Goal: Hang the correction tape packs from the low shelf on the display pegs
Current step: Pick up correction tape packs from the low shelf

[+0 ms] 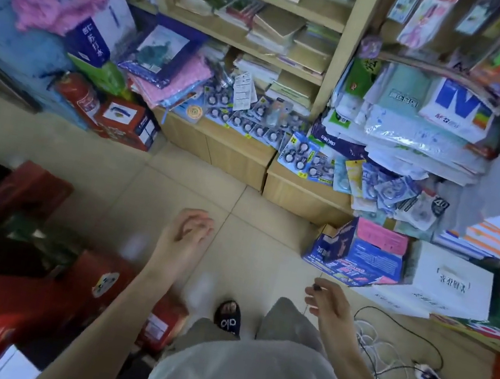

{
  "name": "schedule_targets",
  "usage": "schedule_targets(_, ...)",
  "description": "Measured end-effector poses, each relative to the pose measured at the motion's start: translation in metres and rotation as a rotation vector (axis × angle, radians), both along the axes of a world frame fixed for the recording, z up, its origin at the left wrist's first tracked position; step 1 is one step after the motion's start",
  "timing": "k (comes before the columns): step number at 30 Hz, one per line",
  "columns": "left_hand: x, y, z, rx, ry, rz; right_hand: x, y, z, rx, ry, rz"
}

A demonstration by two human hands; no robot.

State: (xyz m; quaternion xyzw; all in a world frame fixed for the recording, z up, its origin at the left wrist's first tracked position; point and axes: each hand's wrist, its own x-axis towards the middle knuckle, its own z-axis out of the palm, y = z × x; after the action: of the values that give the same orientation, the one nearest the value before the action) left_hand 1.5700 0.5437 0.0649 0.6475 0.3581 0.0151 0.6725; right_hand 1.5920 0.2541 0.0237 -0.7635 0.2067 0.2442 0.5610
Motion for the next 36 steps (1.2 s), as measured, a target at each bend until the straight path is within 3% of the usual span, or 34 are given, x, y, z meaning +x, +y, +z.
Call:
schedule_targets(15,0.154,0.035,-0.023,0.034,0.156,0.101,0.274,0.122,0.021,0.103,-0.104,0.268)
schedule_targets(21,0.223,0.077,-0.027,0.003,0.133,0.146,0.349,0.167,0.025,0.110,-0.077,0.342)
schedule_targets(26,0.287,0.136,-0.042,0.001,0.118,0.094,0.390,0.204,0.004,0.051,-0.037,0.296)
schedule_targets(36,0.420,0.264,-0.059,0.002,0.144,-0.125,0.445,0.273,-0.045,-0.067,0.111,-0.010)
